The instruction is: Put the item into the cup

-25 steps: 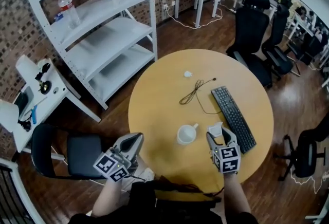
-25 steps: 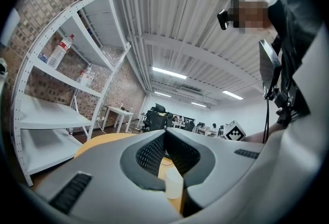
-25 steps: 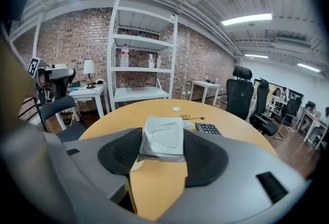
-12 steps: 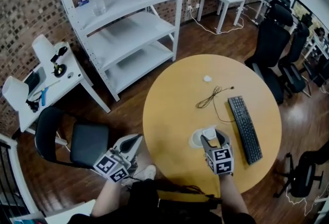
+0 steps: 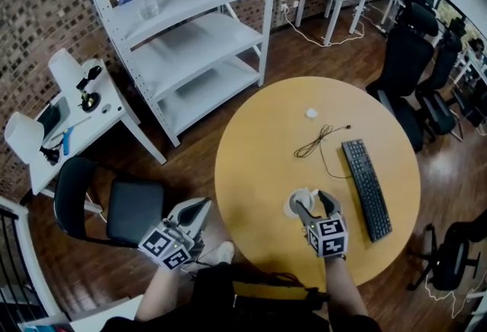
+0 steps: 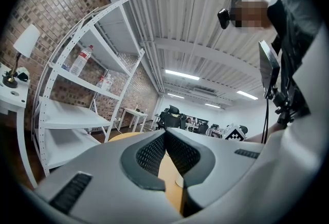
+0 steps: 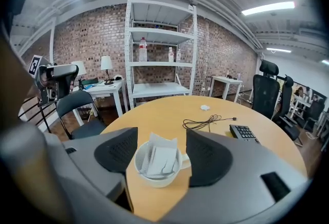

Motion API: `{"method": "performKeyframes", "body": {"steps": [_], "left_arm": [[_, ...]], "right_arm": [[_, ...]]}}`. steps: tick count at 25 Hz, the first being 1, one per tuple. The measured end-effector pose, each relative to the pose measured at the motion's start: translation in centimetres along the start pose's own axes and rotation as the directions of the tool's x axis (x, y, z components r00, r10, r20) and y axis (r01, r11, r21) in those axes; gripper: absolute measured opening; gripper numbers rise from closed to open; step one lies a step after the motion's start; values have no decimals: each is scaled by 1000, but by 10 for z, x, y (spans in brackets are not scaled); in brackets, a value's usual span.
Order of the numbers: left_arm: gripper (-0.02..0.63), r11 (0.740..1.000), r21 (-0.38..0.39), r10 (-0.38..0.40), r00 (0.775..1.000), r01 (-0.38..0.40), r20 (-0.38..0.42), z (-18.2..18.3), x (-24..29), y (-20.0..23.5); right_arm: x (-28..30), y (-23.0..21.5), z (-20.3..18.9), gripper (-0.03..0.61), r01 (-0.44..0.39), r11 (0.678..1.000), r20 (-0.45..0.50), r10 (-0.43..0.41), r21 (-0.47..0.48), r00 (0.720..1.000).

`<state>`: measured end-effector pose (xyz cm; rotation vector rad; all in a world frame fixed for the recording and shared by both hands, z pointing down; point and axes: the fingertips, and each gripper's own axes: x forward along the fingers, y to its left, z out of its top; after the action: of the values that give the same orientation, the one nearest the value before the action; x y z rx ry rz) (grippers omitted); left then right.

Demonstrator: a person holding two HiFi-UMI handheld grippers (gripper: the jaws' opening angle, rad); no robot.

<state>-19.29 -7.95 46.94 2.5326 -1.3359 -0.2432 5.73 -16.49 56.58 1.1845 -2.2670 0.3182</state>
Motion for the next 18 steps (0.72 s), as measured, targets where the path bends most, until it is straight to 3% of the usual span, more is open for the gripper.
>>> {"method": "performKeyframes", "body": {"steps": [15, 18], "left_arm": [[-5, 997, 23, -80, 997, 80, -15, 2, 27, -15], [-5, 995, 32, -98, 995, 98, -18, 3, 34, -18]], "right_arm": [[-36, -25, 16, 304, 66, 995, 122, -74, 68, 990], [-51, -29, 25, 302, 76, 993, 180, -91, 87, 979]]}}
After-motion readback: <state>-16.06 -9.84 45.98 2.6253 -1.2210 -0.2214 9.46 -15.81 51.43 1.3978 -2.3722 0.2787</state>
